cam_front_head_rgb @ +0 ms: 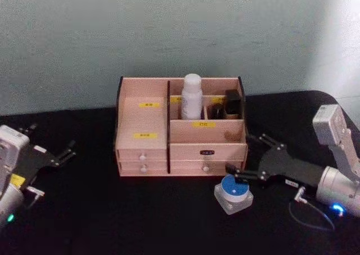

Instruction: Pick up the facial cleanser and watermelon frost from the table and place them into the tiered storage box.

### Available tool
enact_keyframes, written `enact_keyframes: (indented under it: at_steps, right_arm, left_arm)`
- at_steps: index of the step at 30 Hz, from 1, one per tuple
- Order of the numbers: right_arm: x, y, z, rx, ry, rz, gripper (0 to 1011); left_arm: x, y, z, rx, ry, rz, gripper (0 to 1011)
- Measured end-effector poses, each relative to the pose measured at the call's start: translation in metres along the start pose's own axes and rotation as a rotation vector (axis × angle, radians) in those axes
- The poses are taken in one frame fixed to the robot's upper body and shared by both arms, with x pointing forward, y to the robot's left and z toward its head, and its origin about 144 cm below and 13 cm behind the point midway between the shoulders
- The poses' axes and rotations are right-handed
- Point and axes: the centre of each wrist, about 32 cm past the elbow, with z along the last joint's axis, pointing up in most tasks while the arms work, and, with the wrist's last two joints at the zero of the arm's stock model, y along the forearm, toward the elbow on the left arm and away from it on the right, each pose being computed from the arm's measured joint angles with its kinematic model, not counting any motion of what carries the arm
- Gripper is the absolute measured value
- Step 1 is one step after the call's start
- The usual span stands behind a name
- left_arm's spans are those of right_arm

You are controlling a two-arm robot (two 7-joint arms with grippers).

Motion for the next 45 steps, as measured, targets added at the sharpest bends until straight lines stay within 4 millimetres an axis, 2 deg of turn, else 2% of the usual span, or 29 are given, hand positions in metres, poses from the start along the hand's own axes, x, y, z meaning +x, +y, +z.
enact_keyframes:
  at_steps: [8,18,45]
  right_arm:
    - [-0.004,-0.005,-0.010,-0.077,0.031,0.035,1000]
    - [-0.004,0.001,-0.023,-0.141,0.052,0.037,1000]
    - [0.000,0.013,-0.031,-0.202,0.083,0.046,1000]
  left_arm:
    - [0.000,0.000,0.000,0.000,0.000,0.000,1001]
    - [0.000,0.000,0.000,0.000,0.000,0.000,1001]
    - [0.000,0.000,0.000,0.000,0.000,0.000,1001]
